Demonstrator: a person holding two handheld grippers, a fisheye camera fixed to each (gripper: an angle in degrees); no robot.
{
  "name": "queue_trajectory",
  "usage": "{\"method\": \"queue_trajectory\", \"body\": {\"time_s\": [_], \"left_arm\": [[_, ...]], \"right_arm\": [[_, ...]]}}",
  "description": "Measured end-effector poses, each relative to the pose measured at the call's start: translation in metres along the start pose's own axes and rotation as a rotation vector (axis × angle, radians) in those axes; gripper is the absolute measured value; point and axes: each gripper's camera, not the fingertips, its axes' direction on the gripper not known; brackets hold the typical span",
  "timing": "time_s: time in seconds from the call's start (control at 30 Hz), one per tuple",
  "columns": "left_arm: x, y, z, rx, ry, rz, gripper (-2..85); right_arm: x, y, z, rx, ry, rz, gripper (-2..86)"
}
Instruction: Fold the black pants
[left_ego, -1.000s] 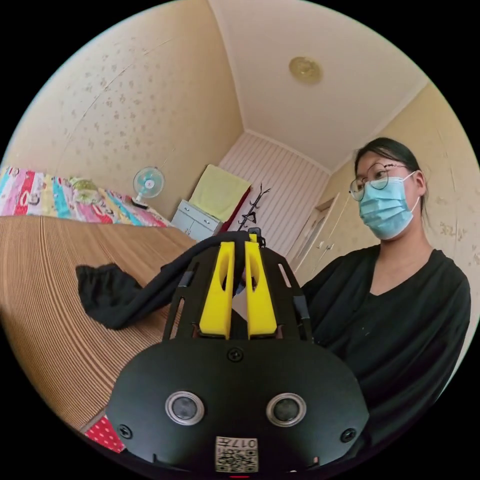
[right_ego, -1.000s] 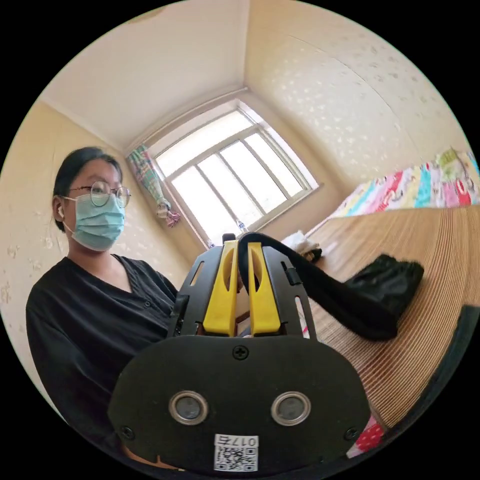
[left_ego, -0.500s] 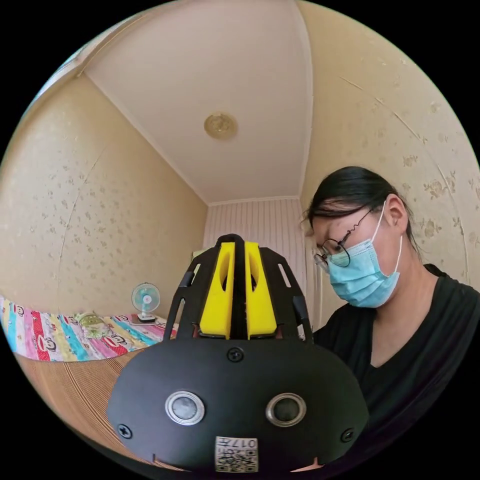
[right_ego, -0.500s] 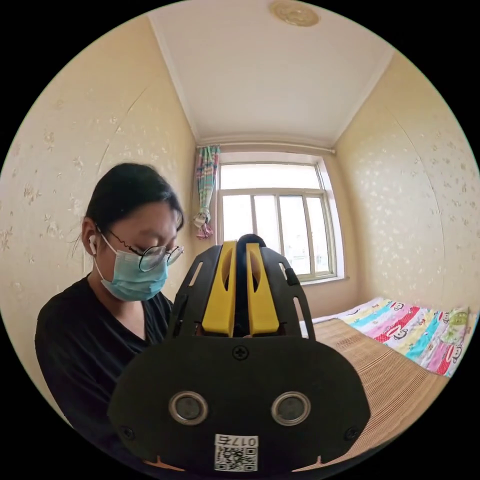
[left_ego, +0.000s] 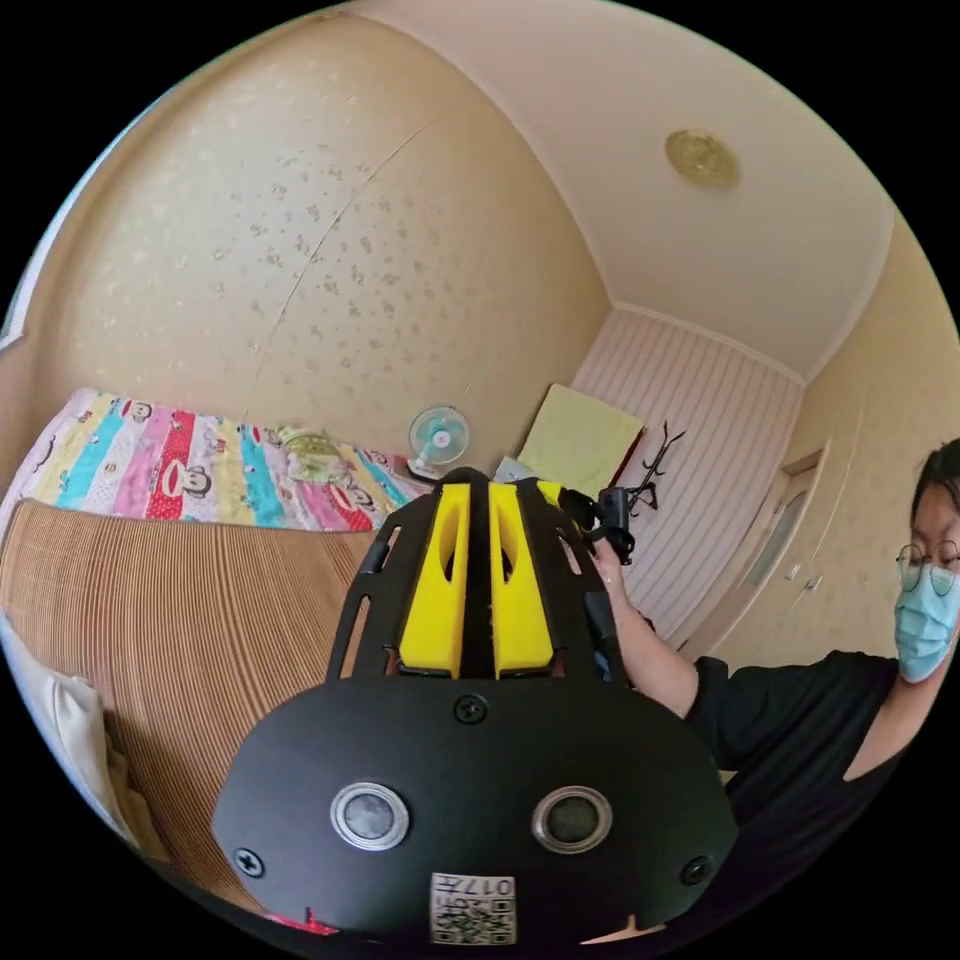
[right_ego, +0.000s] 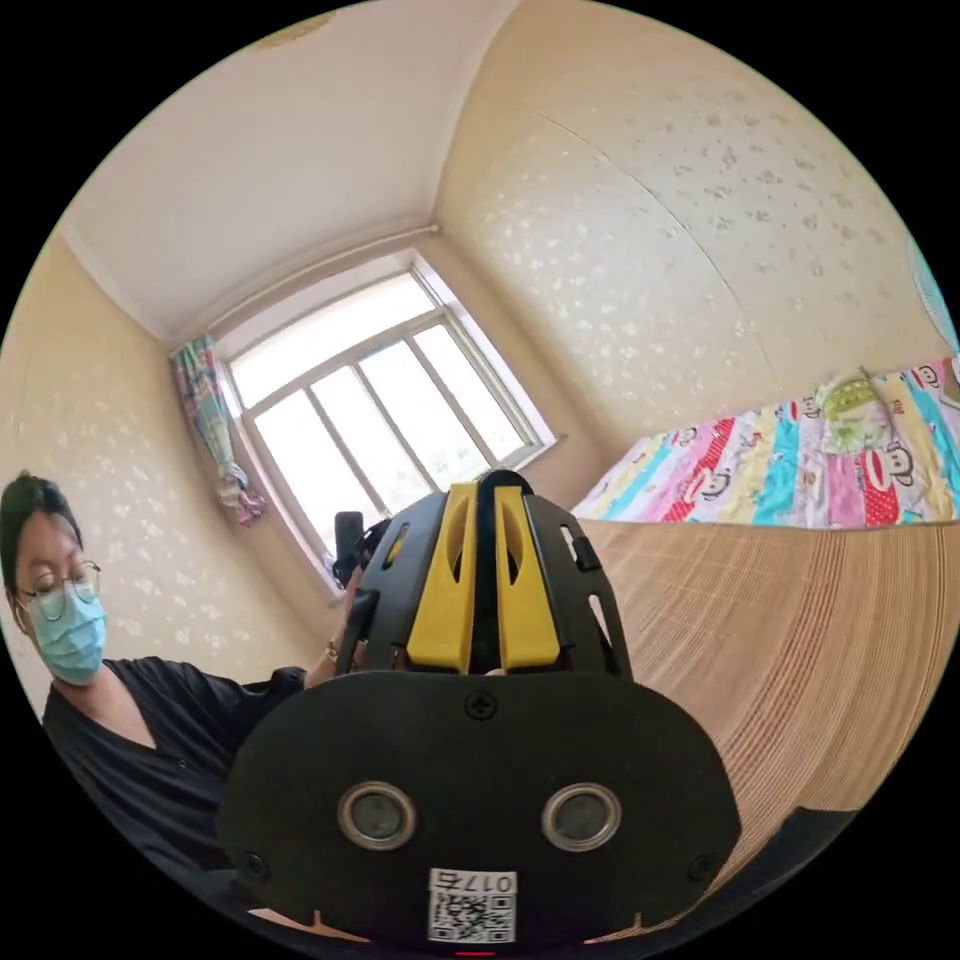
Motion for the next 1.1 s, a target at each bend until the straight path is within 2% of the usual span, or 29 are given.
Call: {"method": "queue_trajectory", "body": {"time_s": [0.07,0.17,0.33,0.47,0.53,0.6,0.67,0.73,0.87,0.97,1.1], "left_arm": [[-0.037,0.022,0.028,-0.114,-0.003,-0.097,4.0],[-0.063,0.068,0.052,-0.220,0.014,-0.153,4.0],[-0.065,0.159,0.071,-0.390,0.047,-0.188,4.1],[-0.059,0.236,0.088,-0.541,-0.015,-0.275,4.7],[-0.067,0.262,0.085,-0.540,-0.031,-0.411,5.5],[-0.079,0.281,0.070,-0.452,0.025,-0.580,6.3],[-0.094,0.291,0.047,-0.279,0.140,-0.717,6.9],[-0.103,0.284,0.037,-0.207,0.159,-0.751,7.6],[-0.117,0.233,0.042,-0.247,0.072,-0.674,12.3],[-0.132,0.201,0.058,-0.265,0.046,-0.661,17.0],[-0.153,0.183,0.081,-0.342,-0.057,-0.713,20.9]], "right_arm": [[0.035,0.028,0.026,-0.103,0.129,0.004,2.0],[0.083,0.084,0.039,-0.179,0.112,0.091,2.2],[0.115,0.212,0.040,-0.302,0.119,0.155,2.8],[0.131,0.317,0.053,-0.438,0.265,0.271,4.3],[0.134,0.349,0.059,-0.460,0.311,0.333,5.8],[0.135,0.368,0.059,-0.436,0.318,0.372,7.5],[0.143,0.375,0.052,-0.351,0.304,0.433,9.8],[0.157,0.371,0.050,-0.285,0.268,0.464,12.1],[0.214,0.348,0.067,-0.236,0.197,0.551,17.9],[0.253,0.331,0.102,-0.293,0.161,0.586,22.1],[0.284,0.321,0.145,-0.364,0.198,0.610,23.5]]}}
